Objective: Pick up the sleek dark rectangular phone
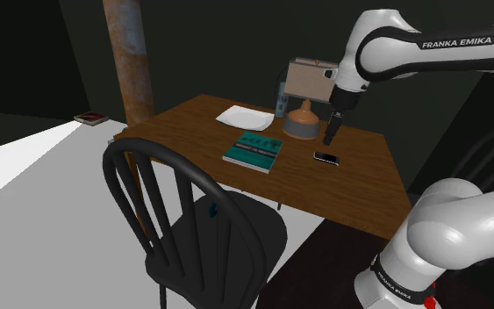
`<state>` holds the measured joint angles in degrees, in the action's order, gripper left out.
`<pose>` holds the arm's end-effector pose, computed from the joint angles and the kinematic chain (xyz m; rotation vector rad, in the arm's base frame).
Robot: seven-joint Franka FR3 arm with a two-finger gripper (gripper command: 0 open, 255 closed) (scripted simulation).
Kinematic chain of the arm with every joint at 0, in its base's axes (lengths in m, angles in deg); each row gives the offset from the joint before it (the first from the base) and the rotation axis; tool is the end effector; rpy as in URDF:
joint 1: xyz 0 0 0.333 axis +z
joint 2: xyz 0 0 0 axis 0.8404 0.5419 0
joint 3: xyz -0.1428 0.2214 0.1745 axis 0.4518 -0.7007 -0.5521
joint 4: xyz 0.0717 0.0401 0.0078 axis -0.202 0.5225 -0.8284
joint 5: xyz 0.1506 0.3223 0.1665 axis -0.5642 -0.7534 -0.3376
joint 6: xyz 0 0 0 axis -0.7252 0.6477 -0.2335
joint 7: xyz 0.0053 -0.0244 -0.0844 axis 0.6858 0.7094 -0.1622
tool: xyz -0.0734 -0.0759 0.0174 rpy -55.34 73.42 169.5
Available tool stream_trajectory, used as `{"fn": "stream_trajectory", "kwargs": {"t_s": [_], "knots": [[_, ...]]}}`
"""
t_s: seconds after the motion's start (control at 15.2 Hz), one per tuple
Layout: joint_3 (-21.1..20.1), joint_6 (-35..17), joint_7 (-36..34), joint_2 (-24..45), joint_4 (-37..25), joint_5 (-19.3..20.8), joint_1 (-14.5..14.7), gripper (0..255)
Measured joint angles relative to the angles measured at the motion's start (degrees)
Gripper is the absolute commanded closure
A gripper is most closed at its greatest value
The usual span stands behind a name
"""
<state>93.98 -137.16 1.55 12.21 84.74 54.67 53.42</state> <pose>0.3157 -0.0956 0.5050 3.0758 0.5260 0.0976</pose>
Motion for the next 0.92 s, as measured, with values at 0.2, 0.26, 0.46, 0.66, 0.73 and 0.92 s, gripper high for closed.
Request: {"fn": "stream_trajectory", "kwargs": {"t_s": [0.2,0.26,0.46,0.66,0.73,0.92], "knots": [[3.79,-3.93,4.79,2.55,1.17,2.41,-0.95,0],[5.31,-5.57,6.57,3.95,1.33,3.25,-1.27,0],[9.33,-10.48,11.36,8.51,1.38,5.09,-1.71,0],[13.34,-14.45,16.45,12.43,1.06,6.53,-2.15,0],[14.78,-16.03,18.23,14.26,0.71,6.78,-2.1,0],[18.58,-20.06,23.29,20.1,-1.4,6.38,-1.26,0]]}}
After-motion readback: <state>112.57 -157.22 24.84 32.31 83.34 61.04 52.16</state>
